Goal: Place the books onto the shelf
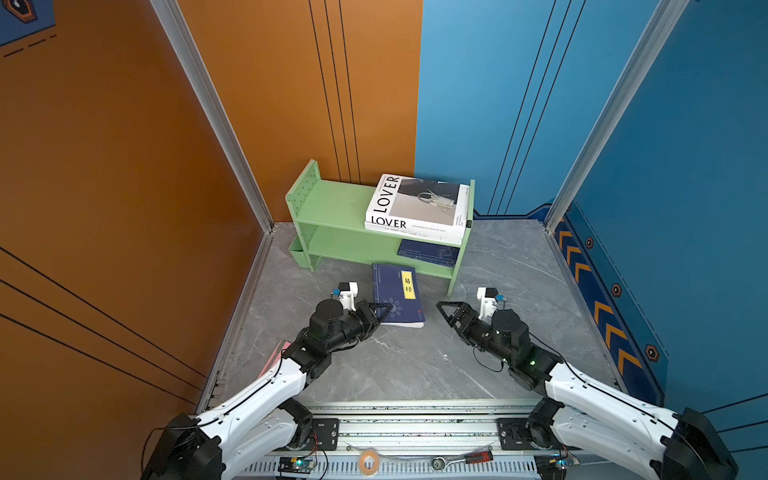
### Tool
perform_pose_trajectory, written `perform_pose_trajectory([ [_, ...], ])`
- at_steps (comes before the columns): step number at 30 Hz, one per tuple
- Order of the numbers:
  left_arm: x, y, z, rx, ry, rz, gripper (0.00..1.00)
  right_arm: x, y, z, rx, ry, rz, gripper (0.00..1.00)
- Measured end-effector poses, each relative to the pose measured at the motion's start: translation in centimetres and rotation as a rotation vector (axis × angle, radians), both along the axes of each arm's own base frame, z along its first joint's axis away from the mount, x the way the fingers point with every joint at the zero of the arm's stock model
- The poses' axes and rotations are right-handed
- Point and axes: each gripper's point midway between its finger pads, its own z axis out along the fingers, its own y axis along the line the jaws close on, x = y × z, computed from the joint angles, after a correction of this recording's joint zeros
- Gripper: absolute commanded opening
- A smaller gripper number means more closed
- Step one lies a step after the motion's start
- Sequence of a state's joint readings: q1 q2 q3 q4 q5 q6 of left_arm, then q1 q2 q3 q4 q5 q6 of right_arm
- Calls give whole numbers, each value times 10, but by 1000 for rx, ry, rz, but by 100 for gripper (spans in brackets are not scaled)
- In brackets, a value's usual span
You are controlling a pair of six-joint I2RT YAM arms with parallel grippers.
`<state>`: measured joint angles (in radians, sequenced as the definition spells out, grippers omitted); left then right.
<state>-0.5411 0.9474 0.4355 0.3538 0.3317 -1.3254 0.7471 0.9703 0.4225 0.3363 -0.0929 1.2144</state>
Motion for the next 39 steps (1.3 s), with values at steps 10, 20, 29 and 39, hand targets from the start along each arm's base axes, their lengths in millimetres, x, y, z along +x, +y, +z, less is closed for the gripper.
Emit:
perform_pose_trajectory([
  [10,10,22,22,-32,-87,140,0,-10,45,-7,58,29,91,89],
  [20,16,35,24,-50,-98,227,0,-3,68,19,143,-16,112,89],
  [29,18,42,34,-69,-129,273,0,9,90,25,186,-14,119,85],
  [39,15,39,34,-97,-140,292,0,22,115,16,275,28,130,59],
])
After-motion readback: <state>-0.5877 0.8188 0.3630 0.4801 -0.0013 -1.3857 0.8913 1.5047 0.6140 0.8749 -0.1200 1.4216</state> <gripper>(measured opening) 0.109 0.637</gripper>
